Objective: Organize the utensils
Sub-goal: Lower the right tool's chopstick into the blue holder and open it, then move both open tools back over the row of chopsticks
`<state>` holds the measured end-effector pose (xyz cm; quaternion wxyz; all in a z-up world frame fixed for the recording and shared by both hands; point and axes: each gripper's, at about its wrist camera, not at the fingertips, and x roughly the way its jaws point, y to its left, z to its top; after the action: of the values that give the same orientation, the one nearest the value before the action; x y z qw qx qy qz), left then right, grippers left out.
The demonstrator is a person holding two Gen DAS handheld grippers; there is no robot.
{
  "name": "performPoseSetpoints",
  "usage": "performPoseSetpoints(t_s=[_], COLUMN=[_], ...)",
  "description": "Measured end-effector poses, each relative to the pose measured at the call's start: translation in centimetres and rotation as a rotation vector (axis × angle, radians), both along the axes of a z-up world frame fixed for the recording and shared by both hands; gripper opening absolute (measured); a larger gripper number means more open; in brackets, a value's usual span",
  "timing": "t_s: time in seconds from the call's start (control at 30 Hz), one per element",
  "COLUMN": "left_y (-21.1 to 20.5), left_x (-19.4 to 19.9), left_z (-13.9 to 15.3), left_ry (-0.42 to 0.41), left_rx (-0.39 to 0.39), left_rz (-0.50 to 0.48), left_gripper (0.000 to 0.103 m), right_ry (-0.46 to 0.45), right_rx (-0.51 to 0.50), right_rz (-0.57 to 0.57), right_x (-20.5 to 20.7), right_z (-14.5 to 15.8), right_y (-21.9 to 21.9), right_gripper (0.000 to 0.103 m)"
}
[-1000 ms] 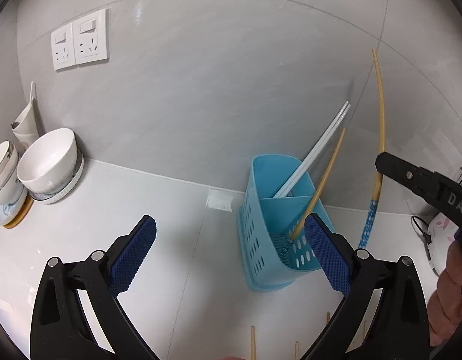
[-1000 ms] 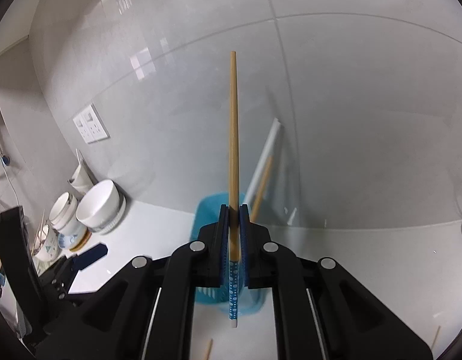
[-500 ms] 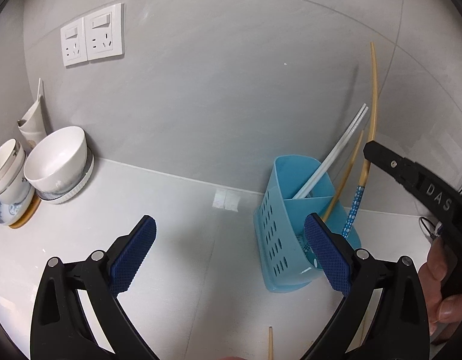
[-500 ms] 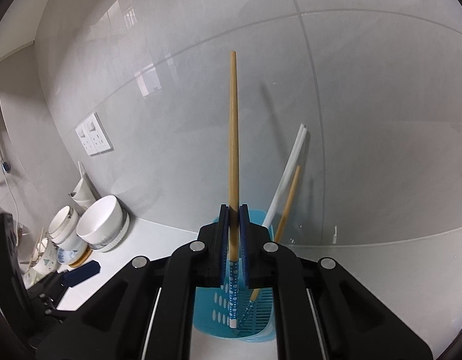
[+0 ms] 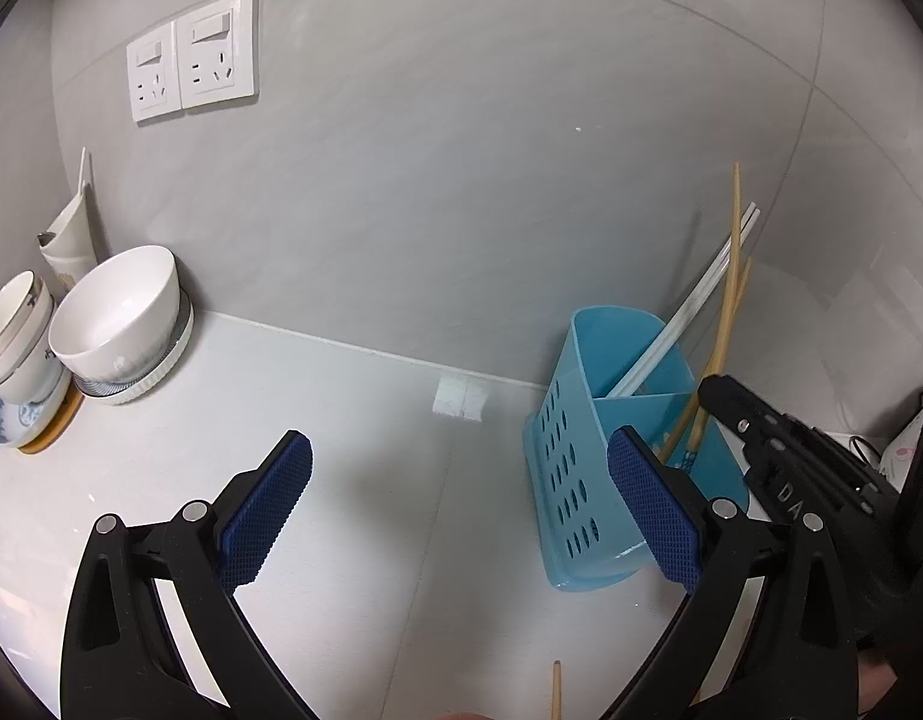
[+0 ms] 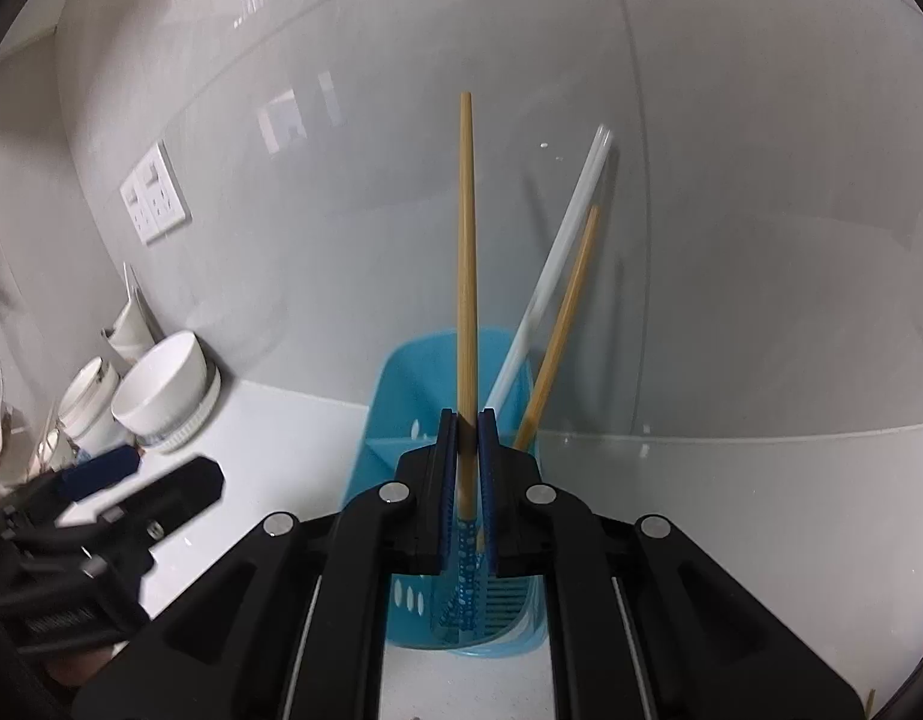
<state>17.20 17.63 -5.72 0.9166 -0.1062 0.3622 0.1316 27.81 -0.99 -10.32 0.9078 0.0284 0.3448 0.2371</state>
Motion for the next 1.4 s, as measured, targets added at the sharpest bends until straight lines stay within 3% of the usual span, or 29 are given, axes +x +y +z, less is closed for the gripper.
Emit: performPoseSetpoints(t_s=[0.1, 0.17, 0.37, 0.47, 0.53, 0.77, 0.93, 1.4], left_y=[0.2, 0.3, 0.5, 0.3, 0.1, -1.6, -3.1, -6.6], left_x=[0.0, -0.2, -0.9, -1.3, -1.7, -3.6, -4.9, -8.6], left_z=[0.0, 0.2, 1.0, 1.6, 2.0, 3.0, 3.0, -2.0], left_ry=[0.001, -0.002, -0.019, -0.027, -0.032, -0.027, 0.020, 0.188], left_rx=[0.004, 0.008, 0.005, 0.001, -0.003, -0.011, -0.010, -0.018], left_rz=[0.001, 0.004, 0.005, 0.002, -0.004, -0.034, -0.059, -0.105], left_gripper=[0.097, 0.097, 0.097, 0.097, 0.097, 0.097, 0.097, 0.097], right_ry=[0.001, 0.006, -0.025, -0.076, -0.091, -0.058, -0.012, 0.192], right_rx=[-0.023, -0.020, 0.020, -0.005, -0.015, -0.070, -0.119, -0.211], right_rz=[-0.005, -0.002, -0.051, -0.060, -0.064, -0.089, -0.120, -0.166], right_x=[-0.1, -0.3, -1.4, -2.5, -3.0, -5.7, -7.8, -12.4], right_z=[-0.2, 0.0, 2.9, 4.5, 5.2, 6.5, 6.1, -0.3], right_y=[0.2, 0.1, -2.2, -3.4, -4.0, -7.0, -9.7, -14.4], right_gripper=[0.011, 0.032, 0.074, 0.090, 0.095, 0.095, 0.095, 0.095])
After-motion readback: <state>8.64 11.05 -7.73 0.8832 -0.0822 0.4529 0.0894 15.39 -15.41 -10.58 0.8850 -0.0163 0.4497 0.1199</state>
